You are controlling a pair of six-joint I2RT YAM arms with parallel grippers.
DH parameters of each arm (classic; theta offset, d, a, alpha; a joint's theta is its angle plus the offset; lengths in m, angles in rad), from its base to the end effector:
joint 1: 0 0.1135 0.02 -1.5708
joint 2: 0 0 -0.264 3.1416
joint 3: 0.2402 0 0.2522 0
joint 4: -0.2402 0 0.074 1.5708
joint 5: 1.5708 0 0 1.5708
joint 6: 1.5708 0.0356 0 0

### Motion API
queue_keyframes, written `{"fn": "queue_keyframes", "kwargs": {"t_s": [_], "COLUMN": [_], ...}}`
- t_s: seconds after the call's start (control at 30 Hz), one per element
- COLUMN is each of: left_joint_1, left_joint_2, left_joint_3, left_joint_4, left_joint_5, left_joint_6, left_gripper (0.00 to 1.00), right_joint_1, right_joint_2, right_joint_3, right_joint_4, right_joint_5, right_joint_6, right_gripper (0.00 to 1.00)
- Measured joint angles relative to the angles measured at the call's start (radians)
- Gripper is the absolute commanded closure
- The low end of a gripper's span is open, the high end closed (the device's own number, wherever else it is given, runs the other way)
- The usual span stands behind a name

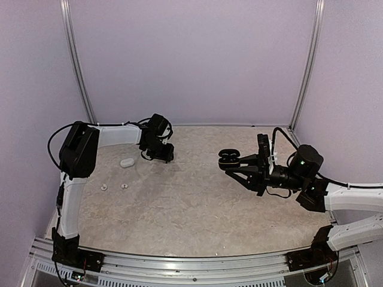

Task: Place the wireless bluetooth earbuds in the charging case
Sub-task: Move the right earbud to the center of the board.

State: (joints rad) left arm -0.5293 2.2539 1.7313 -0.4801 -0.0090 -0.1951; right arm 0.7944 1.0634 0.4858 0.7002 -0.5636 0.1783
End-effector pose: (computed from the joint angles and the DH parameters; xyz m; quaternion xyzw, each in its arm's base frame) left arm 0.4212 -0.2460 0.1556 0.1584 0.9468 -0.0953 0.2636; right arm 0.1497 0.1796 0.2735 -0.3914 0.5432 0.4992 0.5500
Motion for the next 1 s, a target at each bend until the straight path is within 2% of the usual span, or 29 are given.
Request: {"fn": "queue_keyframes", "kwargs": {"t_s": [0.67,1.0], "left_joint_1": [-0.003,-0.053], "left_joint_2": [0.086,-0.085], "left_joint_3": [0.087,-0.176], "left_joint_4": [-0.035,0.004], "left_joint_5": [-0.033,-0.048], "left_joint_6": [0.024,0.016], "left_gripper": [0.75,0.82], "right_joint_1": [-0.001,-0.002], "right_joint_2": [0.025,0.019], "right_joint_3": [0.000,-0.001], "right_joint_4": [0.003,0.008], "right_joint_5": [-0.020,-0.027], "right_joint_6": [0.017,0.022], "right_gripper": [1.00,1.00]}}
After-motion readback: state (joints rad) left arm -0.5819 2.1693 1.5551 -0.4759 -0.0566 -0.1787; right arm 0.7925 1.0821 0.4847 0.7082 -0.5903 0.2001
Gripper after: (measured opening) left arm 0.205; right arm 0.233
